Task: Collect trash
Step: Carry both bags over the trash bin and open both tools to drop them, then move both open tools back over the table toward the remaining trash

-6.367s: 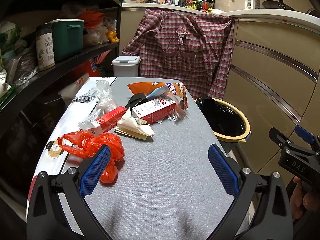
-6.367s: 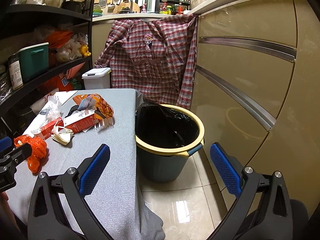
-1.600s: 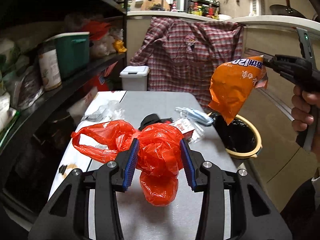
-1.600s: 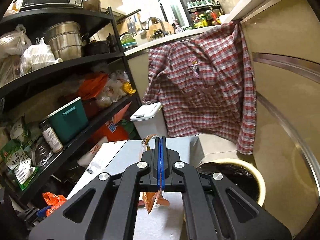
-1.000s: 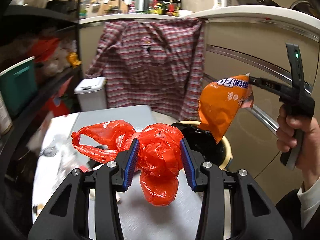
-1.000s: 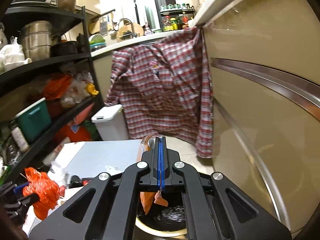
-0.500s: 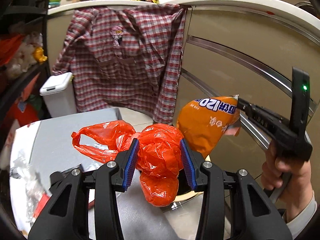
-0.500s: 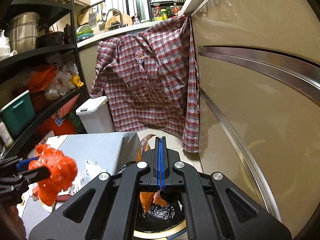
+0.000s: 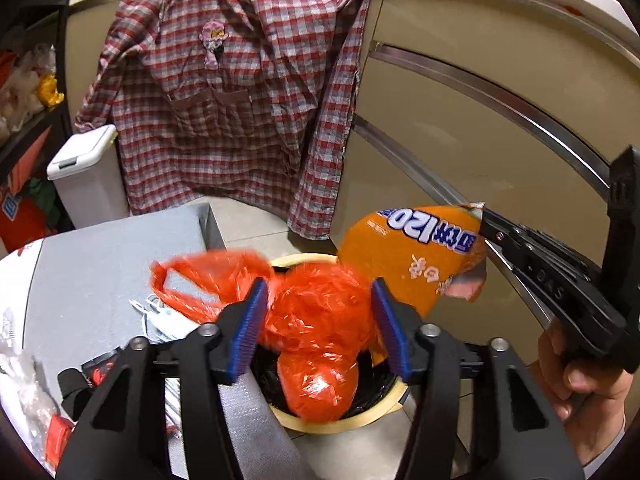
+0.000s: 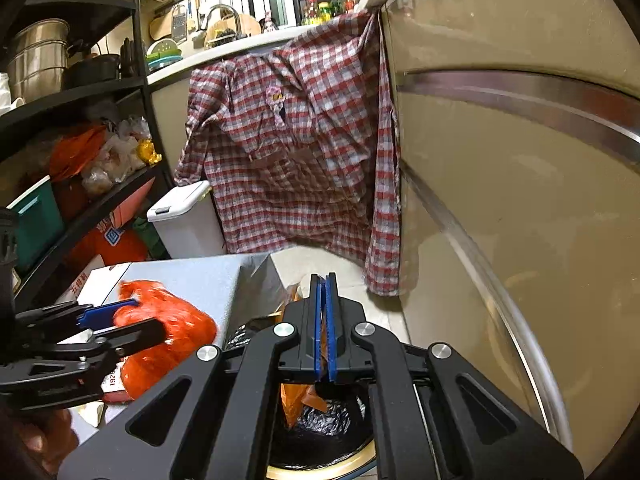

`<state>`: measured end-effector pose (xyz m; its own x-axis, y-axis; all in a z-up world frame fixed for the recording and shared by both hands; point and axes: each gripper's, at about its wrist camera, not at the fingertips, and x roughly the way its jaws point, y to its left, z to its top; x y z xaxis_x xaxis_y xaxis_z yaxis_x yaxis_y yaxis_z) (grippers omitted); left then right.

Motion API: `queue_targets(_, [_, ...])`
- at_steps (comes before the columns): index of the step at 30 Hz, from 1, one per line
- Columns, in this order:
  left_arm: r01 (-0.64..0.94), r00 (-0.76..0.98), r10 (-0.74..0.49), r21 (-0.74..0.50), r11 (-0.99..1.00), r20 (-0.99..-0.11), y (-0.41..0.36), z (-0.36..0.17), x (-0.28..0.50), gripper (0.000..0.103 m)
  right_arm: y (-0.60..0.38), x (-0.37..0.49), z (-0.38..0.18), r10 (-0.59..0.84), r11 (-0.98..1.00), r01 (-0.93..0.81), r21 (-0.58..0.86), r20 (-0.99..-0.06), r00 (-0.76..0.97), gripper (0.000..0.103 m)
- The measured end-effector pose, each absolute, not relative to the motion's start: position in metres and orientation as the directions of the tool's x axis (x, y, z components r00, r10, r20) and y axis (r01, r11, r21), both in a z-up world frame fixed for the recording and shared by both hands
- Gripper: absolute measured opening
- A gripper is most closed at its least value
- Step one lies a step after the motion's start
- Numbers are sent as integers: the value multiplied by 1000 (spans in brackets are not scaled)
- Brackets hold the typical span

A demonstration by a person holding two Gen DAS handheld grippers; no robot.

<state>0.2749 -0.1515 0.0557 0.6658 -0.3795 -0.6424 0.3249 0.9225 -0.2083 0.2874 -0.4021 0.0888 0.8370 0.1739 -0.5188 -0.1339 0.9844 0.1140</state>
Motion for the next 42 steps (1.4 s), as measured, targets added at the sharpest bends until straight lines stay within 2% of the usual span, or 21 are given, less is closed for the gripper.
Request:
queue_targets(2, [321,664,-381,-215,922,-643,-152,56,279,55,-402,289,87,169,985,-130,112,-523,835,7])
queue_targets(4, [326,661,-385,-216,921,-644,-153,55,281,57,-403,290,86,168,985,-125,116,-527,833,16])
queue_targets(5, [326,662,-383,-212,921,-645,-153,55,281,57,-404,291,86,166,986,-121,119,-527,833,31])
queue_targets(6, [326,662,-382,-211,922,-645,-153,55,281,57,-405,291,85,168,985,-120,124,-528,833,42])
queue_targets(22, [311,691,-372,-210,927,-620,-134,62,265,57,-400,290,85,181,983,-132,131,-523,833,42])
queue_targets(42, [214,792,-267,-159,964,-549,-30,102,199,57,-357,256,100,224,974,-210,84,-489,843,42])
